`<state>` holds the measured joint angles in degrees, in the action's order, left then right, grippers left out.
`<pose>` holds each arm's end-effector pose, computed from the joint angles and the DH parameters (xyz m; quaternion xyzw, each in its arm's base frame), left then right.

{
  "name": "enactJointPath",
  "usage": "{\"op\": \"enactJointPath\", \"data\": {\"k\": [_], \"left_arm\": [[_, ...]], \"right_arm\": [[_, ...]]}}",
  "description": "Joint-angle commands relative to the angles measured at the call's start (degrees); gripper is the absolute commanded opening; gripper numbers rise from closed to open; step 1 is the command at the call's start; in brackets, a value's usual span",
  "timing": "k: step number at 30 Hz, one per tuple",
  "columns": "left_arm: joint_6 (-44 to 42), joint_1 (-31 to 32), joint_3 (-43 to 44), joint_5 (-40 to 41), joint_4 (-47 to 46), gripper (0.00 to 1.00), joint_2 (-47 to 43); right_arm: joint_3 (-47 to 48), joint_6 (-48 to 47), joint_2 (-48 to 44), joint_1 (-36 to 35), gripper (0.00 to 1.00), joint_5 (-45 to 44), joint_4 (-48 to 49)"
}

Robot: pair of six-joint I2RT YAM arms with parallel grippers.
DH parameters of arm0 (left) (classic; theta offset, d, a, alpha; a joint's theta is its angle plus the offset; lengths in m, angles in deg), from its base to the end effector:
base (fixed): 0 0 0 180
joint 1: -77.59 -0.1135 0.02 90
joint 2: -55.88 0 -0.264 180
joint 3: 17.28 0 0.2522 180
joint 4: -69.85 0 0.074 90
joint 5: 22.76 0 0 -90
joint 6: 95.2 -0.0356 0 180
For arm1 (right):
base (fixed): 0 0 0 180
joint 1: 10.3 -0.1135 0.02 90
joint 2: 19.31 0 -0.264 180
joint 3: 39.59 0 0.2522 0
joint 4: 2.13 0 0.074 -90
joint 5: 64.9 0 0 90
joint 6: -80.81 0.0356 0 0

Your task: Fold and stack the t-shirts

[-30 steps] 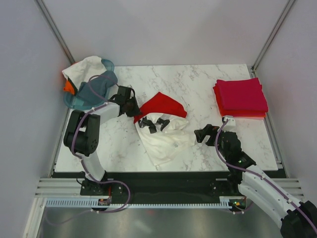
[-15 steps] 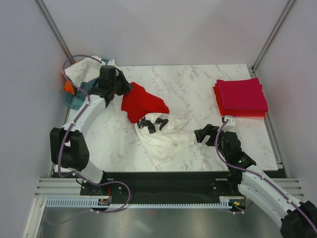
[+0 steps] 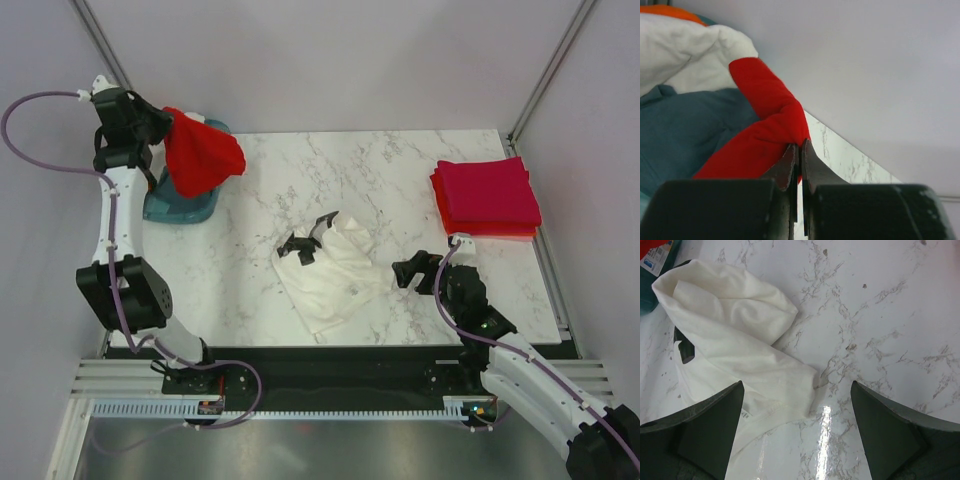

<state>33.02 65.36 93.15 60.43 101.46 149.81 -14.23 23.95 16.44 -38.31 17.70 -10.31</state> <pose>0.3776 0.0775 0.4200 -0.3051 0.7324 -0.1824 0.5808 0.1411 0.0699 0.1874 0.0739 0.8077 0.2512 0.5282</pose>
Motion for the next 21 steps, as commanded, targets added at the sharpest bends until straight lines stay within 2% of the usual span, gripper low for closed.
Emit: {"op": "enactJointPath", "data": {"k": [1, 6, 11, 13, 14, 15, 16, 18, 21], "left_arm": [[7.38, -0.16, 1.34, 8.79, -0.62, 0.02, 3.27], [6.97, -0.16, 1.78, 16.9, -1.32, 0.02, 6.17], [5.28, -0.25, -0.94, 31.66, -1.32, 0.08, 2.32], [6.51, -0.25, -3.14, 35.44, -2.98, 0.2, 0.65], [5.56, -0.34, -3.41, 34.24, -4.04, 0.34, -0.14], [2.59, -0.34, -2.45, 32.06, -4.74, 0.66, 0.11], [1.69, -0.34, -1.23, 27.16, -3.27, 0.8, 0.72], [2.12, -0.34, 2.19, 22.3, 0.24, 0.93, 1.61], [3.96, 0.71, -1.1, 7.92, 0.88, 0.98, -2.24]], "right_arm": [[0.09, -0.71, 0.29, -0.12, 0.96, -0.07, 1.97], [0.01, -0.8, 0.46, -0.11, 0.96, 0.1, 2.24], [0.01, -0.8, 1.08, -0.12, 0.96, -0.16, 2.59], [0.01, -0.8, 1.52, -0.12, 0.96, -0.25, 2.76], [0.09, -0.8, 1.69, -0.12, 0.96, -0.16, 2.94], [0.09, -0.72, 1.96, -0.03, 0.96, -0.07, 3.03], [0.18, -0.71, 2.31, -0.11, 0.96, -0.07, 3.2], [0.18, -0.89, 2.83, -0.12, 0.96, 0.71, 3.9], [0.53, -1.24, 5.02, -0.11, 0.96, 1.77, 4.61]]}}
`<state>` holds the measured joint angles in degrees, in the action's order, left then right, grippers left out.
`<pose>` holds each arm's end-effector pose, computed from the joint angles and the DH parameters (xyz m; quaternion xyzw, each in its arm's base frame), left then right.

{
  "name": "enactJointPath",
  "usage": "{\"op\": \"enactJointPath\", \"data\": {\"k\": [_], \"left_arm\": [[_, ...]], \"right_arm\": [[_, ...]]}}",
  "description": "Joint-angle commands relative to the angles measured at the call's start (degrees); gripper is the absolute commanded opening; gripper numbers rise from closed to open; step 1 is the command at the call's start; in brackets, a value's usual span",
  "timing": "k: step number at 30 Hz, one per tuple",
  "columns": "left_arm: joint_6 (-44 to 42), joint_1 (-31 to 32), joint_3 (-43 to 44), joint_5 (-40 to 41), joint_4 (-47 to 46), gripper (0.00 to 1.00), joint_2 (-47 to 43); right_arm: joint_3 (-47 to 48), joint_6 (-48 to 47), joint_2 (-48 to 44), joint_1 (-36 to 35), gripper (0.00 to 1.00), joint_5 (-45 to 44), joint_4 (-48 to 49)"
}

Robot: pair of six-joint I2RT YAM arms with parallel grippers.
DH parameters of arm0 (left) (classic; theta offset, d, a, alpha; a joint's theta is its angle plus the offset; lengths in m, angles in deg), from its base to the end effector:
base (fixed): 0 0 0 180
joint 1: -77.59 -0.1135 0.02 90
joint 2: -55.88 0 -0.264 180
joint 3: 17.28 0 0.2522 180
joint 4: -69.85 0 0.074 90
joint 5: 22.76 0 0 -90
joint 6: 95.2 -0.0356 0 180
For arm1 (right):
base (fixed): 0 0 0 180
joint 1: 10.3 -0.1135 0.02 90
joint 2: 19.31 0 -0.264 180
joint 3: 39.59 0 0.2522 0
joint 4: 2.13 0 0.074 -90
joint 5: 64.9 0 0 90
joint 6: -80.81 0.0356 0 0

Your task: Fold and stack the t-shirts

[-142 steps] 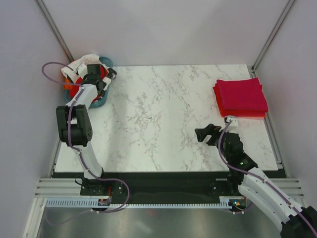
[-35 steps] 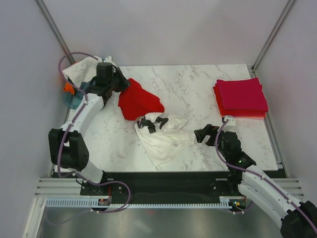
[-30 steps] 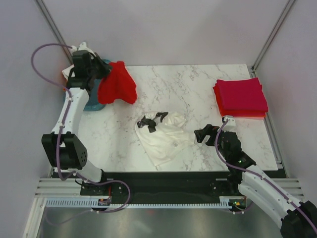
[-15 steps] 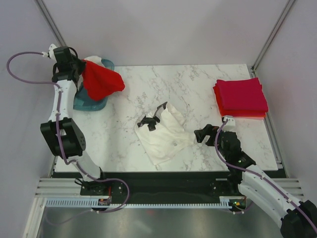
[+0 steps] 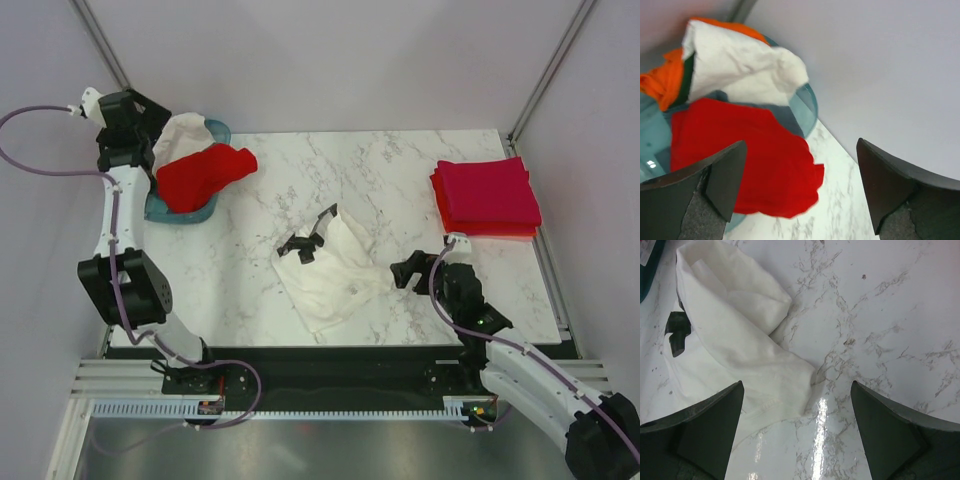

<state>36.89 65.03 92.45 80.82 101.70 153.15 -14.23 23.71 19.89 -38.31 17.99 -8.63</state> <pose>0.3907 0.0956 0.3937 -0.4327 0.6886 -0.0530 0.5795 0.1458 0.0726 0.1820 0.0703 0.8170 0.2451 0.5172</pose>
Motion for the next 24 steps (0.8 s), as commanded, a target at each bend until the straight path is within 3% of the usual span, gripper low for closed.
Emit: {"op": "enactJointPath", "data": {"k": [1, 6, 9, 15, 17, 21, 24], "left_arm": [[0.01, 1.65, -1.9, -15.57, -0.24, 0.98, -6.65], [-3.14, 9.11, -13.5, -24.03, -3.05, 0.95, -14.9], [-3.41, 14.46, -22.55, -25.71, -5.5, 0.93, -18.77], [-2.1, 22.39, -39.35, -29.31, -11.31, 0.91, -28.18], [-1.57, 22.75, -43.55, -30.81, -11.32, 0.91, -31.68], [-1.04, 22.84, -50.25, -34.05, -11.76, 0.91, -38.11], [-2.44, 22.84, -54.56, -35.72, -10.62, 0.91, -41.98]], "right_arm": [[0.62, -1.09, 2.02, -0.12, 0.96, 1.75, 3.1], [1.59, 0.05, 6.49, -0.12, 0.91, 3.86, 4.07], [2.64, 0.67, 9.91, -0.11, 0.82, 7.03, 4.69], [5.54, 2.08, 16.16, -0.11, 0.76, 9.66, 4.16], [6.51, 1.81, 18.19, -0.12, 0.7, 7.92, 3.81], [8.09, 1.81, 22.4, -0.11, 0.68, 5.27, 3.1], [9.58, 2.6, 26.35, -0.12, 0.62, 6.23, 3.81]]}}
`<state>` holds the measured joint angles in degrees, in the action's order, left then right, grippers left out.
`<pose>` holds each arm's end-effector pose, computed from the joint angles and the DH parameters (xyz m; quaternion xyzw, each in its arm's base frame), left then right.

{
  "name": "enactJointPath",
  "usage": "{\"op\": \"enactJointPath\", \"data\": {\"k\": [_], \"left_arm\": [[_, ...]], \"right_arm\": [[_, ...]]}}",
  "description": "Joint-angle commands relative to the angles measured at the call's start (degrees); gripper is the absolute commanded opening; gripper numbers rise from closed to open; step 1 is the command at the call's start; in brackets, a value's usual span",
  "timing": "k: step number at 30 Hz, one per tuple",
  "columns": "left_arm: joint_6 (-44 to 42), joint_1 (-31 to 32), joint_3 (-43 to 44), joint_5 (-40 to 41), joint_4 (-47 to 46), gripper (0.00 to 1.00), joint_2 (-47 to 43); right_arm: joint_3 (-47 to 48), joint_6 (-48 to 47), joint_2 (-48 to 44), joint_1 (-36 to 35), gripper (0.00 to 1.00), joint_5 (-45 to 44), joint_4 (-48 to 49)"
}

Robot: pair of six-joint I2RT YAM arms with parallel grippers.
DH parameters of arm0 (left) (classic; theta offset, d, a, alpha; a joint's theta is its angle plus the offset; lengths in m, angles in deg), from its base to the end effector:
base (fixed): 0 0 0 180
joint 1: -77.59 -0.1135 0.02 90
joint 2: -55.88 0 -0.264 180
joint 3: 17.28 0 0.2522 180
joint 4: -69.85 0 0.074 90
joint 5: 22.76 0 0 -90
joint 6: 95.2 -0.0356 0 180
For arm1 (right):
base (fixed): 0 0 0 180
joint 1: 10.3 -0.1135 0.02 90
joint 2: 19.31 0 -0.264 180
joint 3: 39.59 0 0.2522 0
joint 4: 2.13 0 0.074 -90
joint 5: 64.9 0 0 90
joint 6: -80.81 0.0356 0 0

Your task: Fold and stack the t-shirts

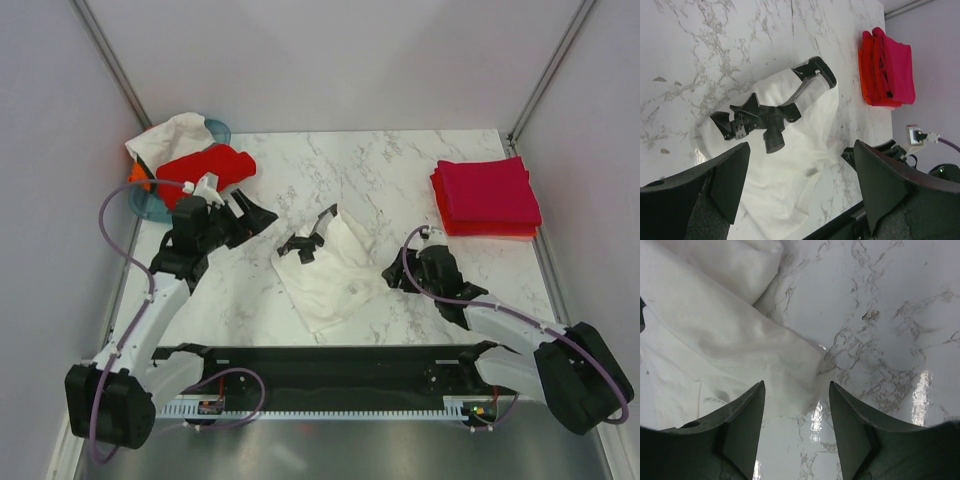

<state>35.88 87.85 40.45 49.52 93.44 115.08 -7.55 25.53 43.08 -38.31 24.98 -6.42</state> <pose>0.2290 -0.0525 0.2881 -0.1418 0.8256 -0.3469 0.4218 0.1814 0.0964 0.1577 0.0523 0.8840 0.2410 0.3971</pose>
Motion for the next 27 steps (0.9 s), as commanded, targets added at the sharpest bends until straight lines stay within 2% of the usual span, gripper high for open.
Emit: {"op": "enactJointPath", "data": {"k": [1, 4, 5, 6, 9, 10, 11, 18, 22, 24, 27], "left_arm": [[-1.88, 0.02, -3.18, -4.61, -1.74, 0.91, -4.7], [-3.9, -0.07, -5.03, -5.05, 0.37, 0.94, -6.72], [-4.34, 0.02, -5.81, -4.96, 0.89, 1.0, -6.99], [-5.47, -0.07, -6.26, -3.92, 1.25, 1.0, -7.34], [-0.49, -0.68, -7.75, 1.7, 4.5, 1.0, -7.78], [0.74, -0.94, -9.32, 2.07, 3.89, 1.0, -7.78], [1.28, -1.21, -10.12, 1.81, 2.93, 1.0, -7.7], [1.55, -1.21, -17.94, -6.18, -9.55, 0.95, -7.61], [1.64, -0.86, -23.04, -9.52, -18.77, 0.93, -8.4], [2.07, -0.24, -26.29, -10.84, -25.45, 0.92, -8.23], [2.61, -0.16, -27.62, -13.47, -28.89, 0.91, -7.79]], "right_arm": [[3.68, 1.14, 4.22, -0.03, 0.61, -0.58, 1.86], [4.48, 2.63, 8.09, -0.12, 0.57, -0.32, 2.47], [4.48, 2.81, 8.88, -0.12, 0.56, 0.03, 3.0], [4.57, 3.16, 10.19, -0.12, 0.55, 0.03, 3.53], [5.18, 3.68, 11.96, -0.12, 0.29, 2.41, 4.94], [6.05, 4.47, 12.49, -0.12, 0.04, 1.97, 4.59], [6.85, 4.65, 12.93, -0.12, 0.0, 1.97, 3.89], [18.09, 0.35, 10.21, 0.32, 0.0, -1.98, -4.45], [30.01, -0.27, 9.85, 0.76, 0.0, -2.43, -8.33], [34.69, 1.13, 11.95, 0.76, 0.0, -0.25, -8.51], [46.55, 3.24, 18.08, -0.28, 0.0, 10.72, -8.16]]}}
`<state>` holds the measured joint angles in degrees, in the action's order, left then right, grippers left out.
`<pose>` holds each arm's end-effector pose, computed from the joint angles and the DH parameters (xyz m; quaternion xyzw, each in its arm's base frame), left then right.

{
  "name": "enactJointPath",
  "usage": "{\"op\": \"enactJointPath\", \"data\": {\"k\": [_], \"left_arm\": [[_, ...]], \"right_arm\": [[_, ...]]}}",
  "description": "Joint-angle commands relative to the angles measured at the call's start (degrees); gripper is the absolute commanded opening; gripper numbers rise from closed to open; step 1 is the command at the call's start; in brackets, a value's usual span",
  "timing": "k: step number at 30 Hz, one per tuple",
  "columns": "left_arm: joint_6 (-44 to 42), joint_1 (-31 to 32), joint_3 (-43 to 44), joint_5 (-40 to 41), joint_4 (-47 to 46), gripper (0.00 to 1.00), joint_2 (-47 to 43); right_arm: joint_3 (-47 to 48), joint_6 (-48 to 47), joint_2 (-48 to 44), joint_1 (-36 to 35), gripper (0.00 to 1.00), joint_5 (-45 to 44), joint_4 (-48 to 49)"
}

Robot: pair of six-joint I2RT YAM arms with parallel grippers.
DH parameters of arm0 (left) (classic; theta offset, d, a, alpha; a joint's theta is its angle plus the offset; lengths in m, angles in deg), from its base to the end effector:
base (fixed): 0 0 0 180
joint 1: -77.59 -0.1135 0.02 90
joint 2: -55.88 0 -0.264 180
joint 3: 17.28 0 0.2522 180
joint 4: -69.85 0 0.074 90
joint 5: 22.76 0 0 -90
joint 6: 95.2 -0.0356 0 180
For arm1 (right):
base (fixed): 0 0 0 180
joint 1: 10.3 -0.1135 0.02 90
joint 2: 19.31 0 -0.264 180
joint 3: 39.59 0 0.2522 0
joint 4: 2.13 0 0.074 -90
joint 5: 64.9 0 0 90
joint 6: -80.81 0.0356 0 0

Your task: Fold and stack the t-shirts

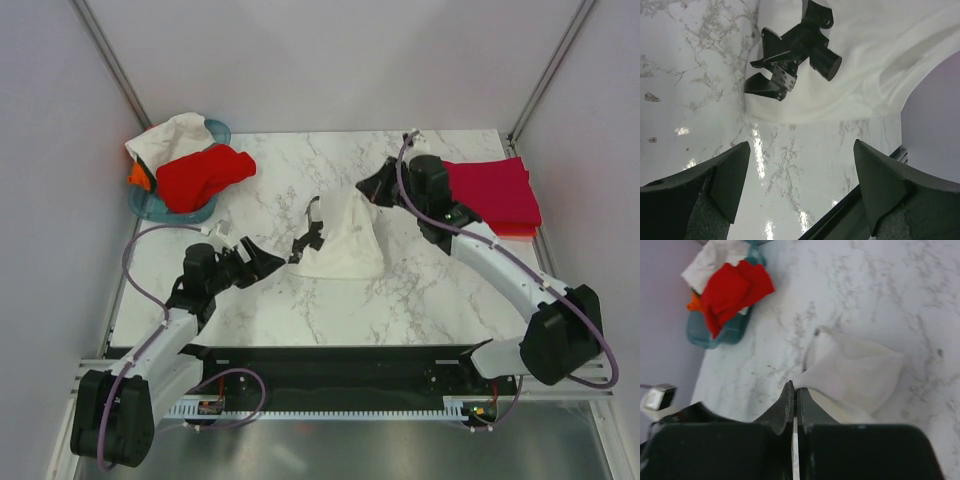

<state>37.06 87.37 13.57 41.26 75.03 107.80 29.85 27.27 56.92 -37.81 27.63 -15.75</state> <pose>0.1822 -0.0472 0.1838 -0.1174 0.8276 -0.3973 0.3787 0.2745 0.1447 0.3019 0.0515 0.8195 0.3176 0.4743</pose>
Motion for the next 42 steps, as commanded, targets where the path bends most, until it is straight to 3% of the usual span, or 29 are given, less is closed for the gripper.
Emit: {"op": "enactJointPath", "data": {"k": [1, 5, 8, 10, 11, 15, 21, 27, 31, 37, 42], "left_arm": [[1.07, 0.33, -0.73, -5.49, -10.84, 0.91, -0.59], [0.28, 0.41, -2.14, -3.65, -10.76, 0.88, -2.96], [-1.03, 0.41, -2.93, -0.31, -7.95, 0.86, -7.7], [-1.56, 0.41, -3.63, 2.24, -6.19, 0.85, -12.17], [-1.92, 0.41, -4.07, 2.86, -6.01, 0.85, -13.76], [-2.36, 0.5, -5.91, 6.1, -4.96, 0.84, -20.71], [-2.71, 0.5, -7.06, 6.64, -4.87, 0.84, -22.57], [-2.27, 1.11, -5.05, 4.45, -7.06, 0.86, -13.79], [-2.18, 4.53, -0.4, 3.92, -7.07, 0.86, -2.47], [-1.74, 9.55, 9.87, 5.41, -3.13, 0.8, 11.51], [-1.04, 12.45, 18.77, 7.69, 1.89, 0.66, 25.56]], "right_arm": [[17.19, 1.41, 6.11, -1.66, 0.0, 14.2, 0.13], [36.49, -3.76, 12.54, -8.16, 0.0, 19.62, -8.21], [42.05, -7.28, 10.27, -10.2, 0.0, 20.41, -9.9], [42.84, -11.74, 5.35, -10.11, 0.0, 14.65, -13.92], [42.24, -12.99, 1.25, -10.11, 0.0, 3.74, -15.51], [30.24, -14.41, -9.32, -6.79, 0.0, -20.9, -17.98], [11.76, -5.98, -17.77, 2.1, 0.0, -29.07, -21.76], [0.32, -5.53, -27.09, 3.25, 0.0, -29.25, -21.94], [-3.73, -5.71, -31.04, 3.25, 0.0, -27.93, -23.87], [-11.2, -3.95, -36.58, 3.16, 0.0, -23.53, -24.14], [-14.02, -2.98, -38.7, 3.25, 0.0, -21.78, -24.14]]}}
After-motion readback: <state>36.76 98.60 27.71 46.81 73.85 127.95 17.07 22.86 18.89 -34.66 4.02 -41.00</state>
